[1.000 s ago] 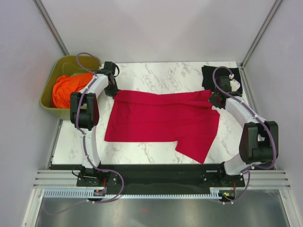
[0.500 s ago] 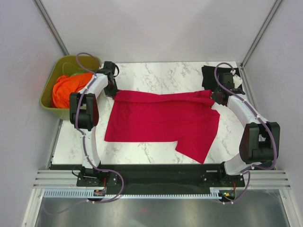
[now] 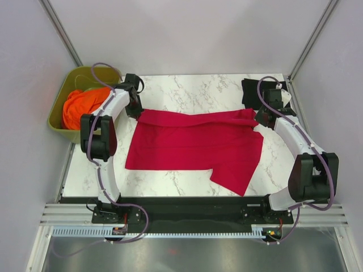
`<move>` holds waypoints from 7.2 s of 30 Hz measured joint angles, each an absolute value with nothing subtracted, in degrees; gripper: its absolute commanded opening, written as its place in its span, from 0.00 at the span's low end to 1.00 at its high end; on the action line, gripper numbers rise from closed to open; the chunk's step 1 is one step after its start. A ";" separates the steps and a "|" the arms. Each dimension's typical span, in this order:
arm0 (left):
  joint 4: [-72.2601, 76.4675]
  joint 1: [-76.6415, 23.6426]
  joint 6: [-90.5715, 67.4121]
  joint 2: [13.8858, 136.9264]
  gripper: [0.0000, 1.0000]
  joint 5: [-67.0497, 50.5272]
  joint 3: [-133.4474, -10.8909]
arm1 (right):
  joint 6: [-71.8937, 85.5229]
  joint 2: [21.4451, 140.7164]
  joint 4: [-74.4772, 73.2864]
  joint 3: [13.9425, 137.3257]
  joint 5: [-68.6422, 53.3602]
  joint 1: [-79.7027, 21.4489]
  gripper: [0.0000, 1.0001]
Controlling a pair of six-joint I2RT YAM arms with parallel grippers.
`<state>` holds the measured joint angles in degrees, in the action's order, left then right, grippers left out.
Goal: Fold and stack the t-shirts
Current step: Fold the tshirt
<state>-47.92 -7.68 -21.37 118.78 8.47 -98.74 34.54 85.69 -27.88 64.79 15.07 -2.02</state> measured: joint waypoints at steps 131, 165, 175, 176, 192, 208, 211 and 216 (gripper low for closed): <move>-43.11 -16.84 -19.81 98.59 0.42 -12.62 -85.84 | 7.40 110.28 -16.80 71.02 -11.51 -10.48 0.53; -22.13 -27.49 -37.58 98.37 0.52 -19.70 -78.35 | 31.18 83.70 -24.67 54.04 12.23 -15.59 0.45; -8.38 -34.48 -54.04 115.68 0.57 -24.14 -84.29 | 48.10 83.66 -33.04 57.34 20.53 -7.20 0.48; -7.97 -34.96 -54.89 117.45 0.58 -24.32 -85.56 | 48.93 83.83 -33.45 57.45 20.71 -7.05 0.48; -7.18 -36.67 -60.55 132.60 0.60 -26.20 -101.36 | 54.04 91.37 -30.50 56.51 17.74 -5.34 0.46; -12.14 -37.43 -59.70 135.39 0.48 -28.67 -104.29 | 55.37 91.02 -28.45 52.60 14.98 -5.02 0.41; -14.50 -37.65 -58.04 135.37 0.46 -28.40 -104.29 | 55.77 89.91 -27.83 52.07 14.46 -5.02 0.39; -19.25 -38.44 -54.63 135.20 0.43 -25.78 -104.31 | 55.81 88.95 -27.18 51.68 13.96 -5.02 0.33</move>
<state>-19.25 -38.44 -54.63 135.20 -25.78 -104.31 55.81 88.95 -27.18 51.68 13.96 -5.02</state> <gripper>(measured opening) 0.441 0.355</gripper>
